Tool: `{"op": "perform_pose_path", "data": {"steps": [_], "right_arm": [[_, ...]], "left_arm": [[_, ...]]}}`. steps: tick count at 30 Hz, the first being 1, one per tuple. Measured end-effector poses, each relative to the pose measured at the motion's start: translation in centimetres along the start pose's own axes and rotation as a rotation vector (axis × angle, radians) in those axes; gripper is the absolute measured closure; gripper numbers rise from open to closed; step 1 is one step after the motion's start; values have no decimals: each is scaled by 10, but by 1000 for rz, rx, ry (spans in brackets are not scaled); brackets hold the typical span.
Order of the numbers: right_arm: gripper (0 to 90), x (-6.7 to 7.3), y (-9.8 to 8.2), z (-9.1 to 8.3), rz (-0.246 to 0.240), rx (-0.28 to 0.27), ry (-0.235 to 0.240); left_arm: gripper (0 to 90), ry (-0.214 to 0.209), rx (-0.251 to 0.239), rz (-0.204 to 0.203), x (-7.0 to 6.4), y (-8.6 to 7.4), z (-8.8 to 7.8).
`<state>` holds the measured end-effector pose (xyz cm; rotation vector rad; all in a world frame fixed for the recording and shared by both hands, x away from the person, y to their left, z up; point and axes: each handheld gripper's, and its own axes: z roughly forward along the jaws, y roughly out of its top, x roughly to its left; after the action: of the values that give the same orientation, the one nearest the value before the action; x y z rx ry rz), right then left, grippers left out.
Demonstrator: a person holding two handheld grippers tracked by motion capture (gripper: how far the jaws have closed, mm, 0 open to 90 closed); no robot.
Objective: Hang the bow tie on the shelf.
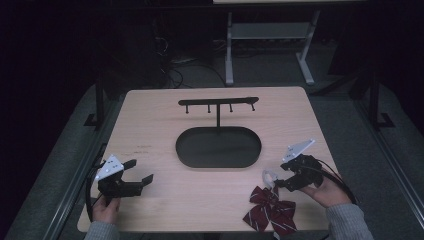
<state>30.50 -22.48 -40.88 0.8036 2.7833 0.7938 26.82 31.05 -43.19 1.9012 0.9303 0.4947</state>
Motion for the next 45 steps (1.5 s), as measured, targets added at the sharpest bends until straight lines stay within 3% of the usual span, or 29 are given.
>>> {"op": "perform_pose_path", "data": {"steps": [7, 9, 21, 28, 35, 45], "right_arm": [[375, -5, 7, 7, 3, 16, 3], [404, -7, 9, 9, -1, 13, 8], [469, -18, 20, 32, 5, 83, 27], [603, -24, 27, 41, 9, 125, 22], [666, -27, 29, 51, 12, 187, 11], [772, -25, 30, 58, 1, 217, 10]], "left_arm": [[130, 1, 0, 3, -1, 0, 0], [130, 1, -6, -13, -1, 0, 0], [130, 2, -8, -9, 0, 0, -1], [130, -3, -8, -11, 0, 0, -1], [130, -5, -6, -4, -1, 1, 0], [130, -3, -8, -3, -1, 1, -1]]}}
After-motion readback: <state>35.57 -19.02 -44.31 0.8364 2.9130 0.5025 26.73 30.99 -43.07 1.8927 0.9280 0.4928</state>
